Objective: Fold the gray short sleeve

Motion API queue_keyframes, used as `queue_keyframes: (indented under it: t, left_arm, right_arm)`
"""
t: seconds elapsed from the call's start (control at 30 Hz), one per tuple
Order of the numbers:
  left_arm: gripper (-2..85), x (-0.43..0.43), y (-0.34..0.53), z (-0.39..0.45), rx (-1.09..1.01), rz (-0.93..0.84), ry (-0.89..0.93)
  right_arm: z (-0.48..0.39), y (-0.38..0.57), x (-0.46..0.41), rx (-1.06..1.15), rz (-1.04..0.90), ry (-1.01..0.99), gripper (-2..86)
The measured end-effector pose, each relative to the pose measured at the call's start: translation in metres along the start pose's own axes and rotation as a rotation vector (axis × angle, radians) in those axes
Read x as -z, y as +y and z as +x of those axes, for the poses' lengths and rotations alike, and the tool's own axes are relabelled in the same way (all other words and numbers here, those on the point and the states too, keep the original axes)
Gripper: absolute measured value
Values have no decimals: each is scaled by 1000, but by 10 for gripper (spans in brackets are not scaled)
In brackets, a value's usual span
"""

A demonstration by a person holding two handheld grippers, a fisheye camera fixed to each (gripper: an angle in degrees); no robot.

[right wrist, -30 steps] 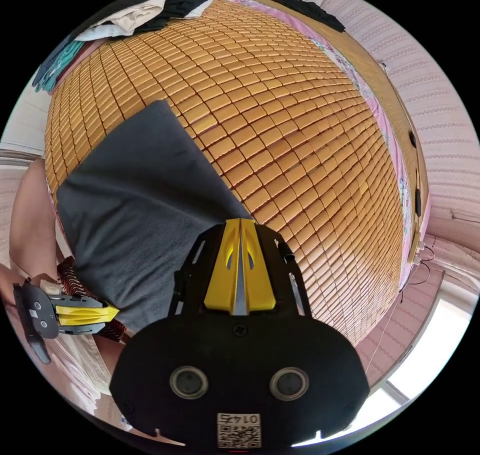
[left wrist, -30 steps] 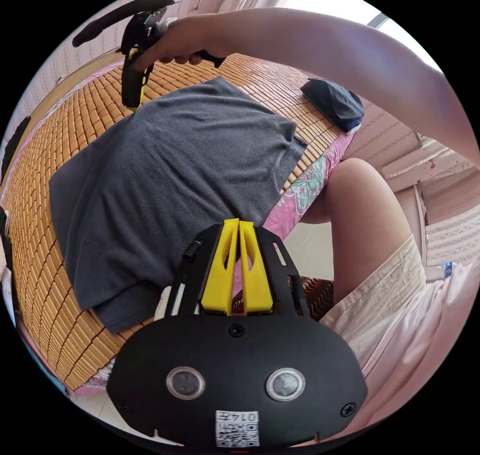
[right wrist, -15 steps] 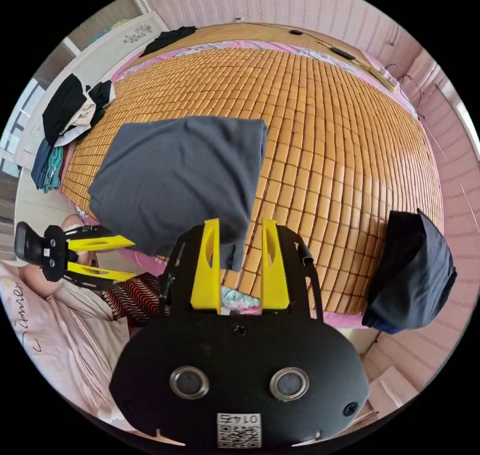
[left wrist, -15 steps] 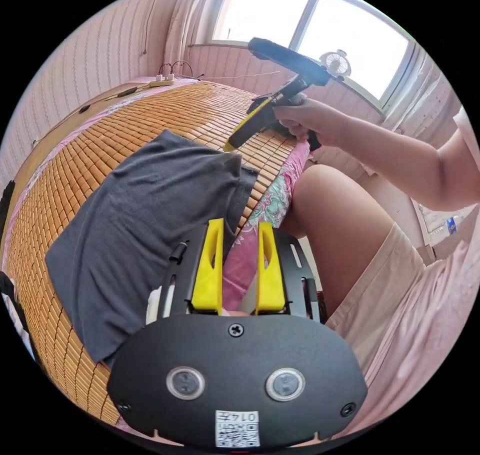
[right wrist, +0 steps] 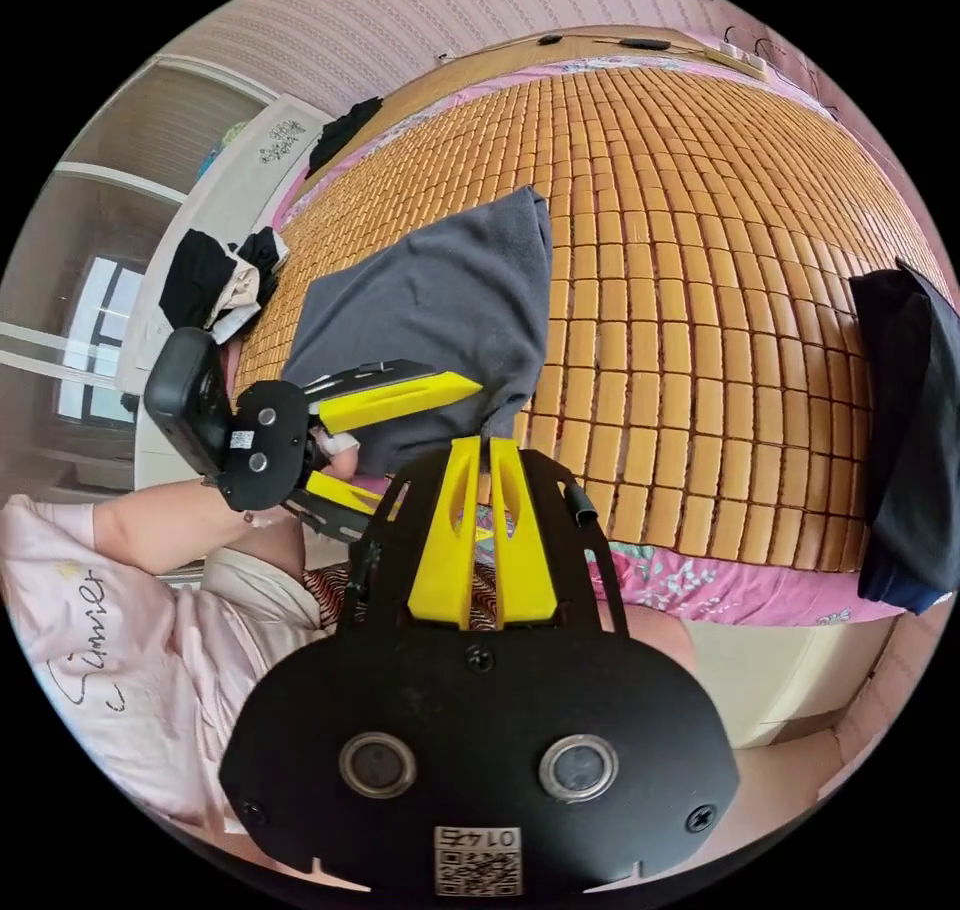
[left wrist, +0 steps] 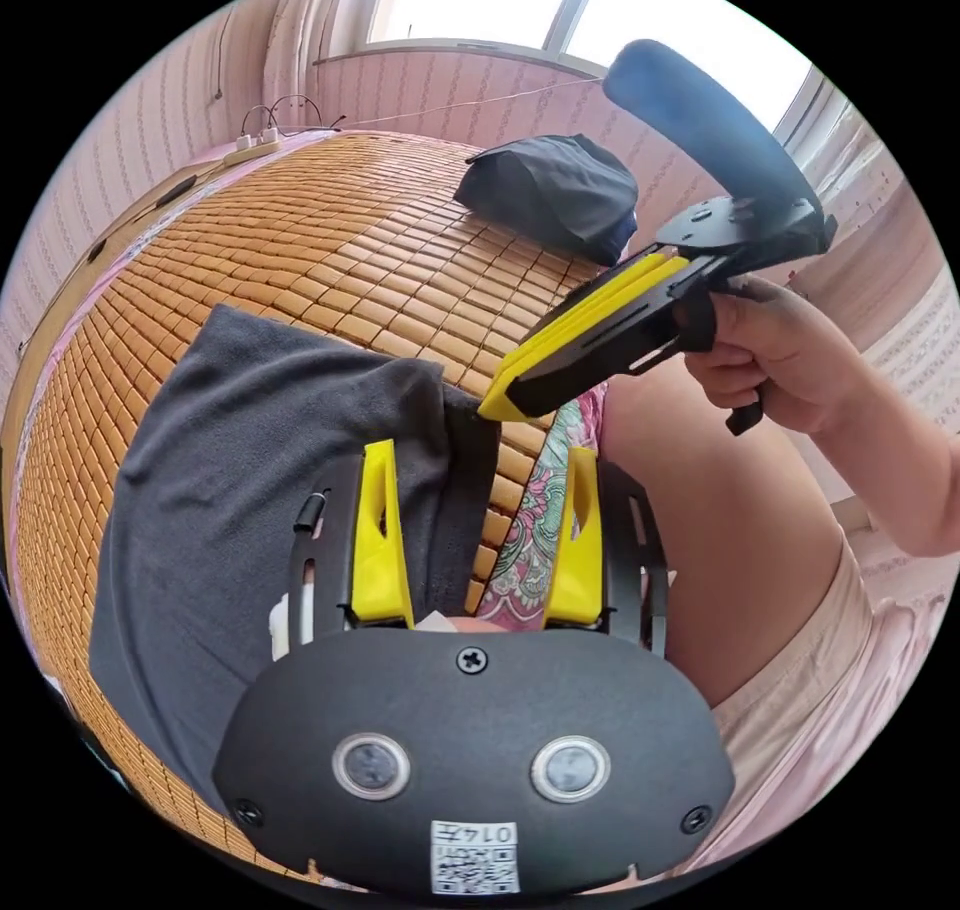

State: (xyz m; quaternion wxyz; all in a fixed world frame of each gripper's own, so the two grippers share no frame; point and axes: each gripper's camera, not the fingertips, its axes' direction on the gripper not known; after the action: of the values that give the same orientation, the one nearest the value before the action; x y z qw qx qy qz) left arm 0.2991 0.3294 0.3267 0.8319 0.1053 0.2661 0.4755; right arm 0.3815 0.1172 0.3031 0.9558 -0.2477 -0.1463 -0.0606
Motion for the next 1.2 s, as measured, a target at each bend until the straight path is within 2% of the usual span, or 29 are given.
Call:
queue_keyframes:
  t: [0.1, 0.2, 0.3, 0.43, 0.6, 0.97, 1.03, 1.2]
  left_arm:
    - [130, 8, 1, 18, -12, -31, -59]
    - [49, 23, 14, 39, -15, -81, -99]
    - [20, 43, 35, 59, -26, -97, -84]
    - [8, 70, 71, 81, 11, -123, -102]
    - [4, 91, 115, 90, 53, -118, -126]
    - [2, 122, 145, 79, 111, -109, -170]
    - [2, 125, 144, 75, 112, -115, -166]
    - [1, 131, 140, 70, 79, -134, -161]
  right_arm:
    - [12, 27, 11, -12, 54, -135, 9]
    - [14, 58, 14, -5, 60, -159, 8]
    - [20, 89, 14, -38, 78, -177, 7]
    - [35, 120, 14, -137, 118, -139, 6]
    - [34, 130, 15, -177, 144, 87, 42]
    - [63, 68, -42, -225, 74, 162, 113]
    - [70, 61, -51, -243, 46, 147, 112]
    - [71, 58, -67, -226, 49, 84, 42]
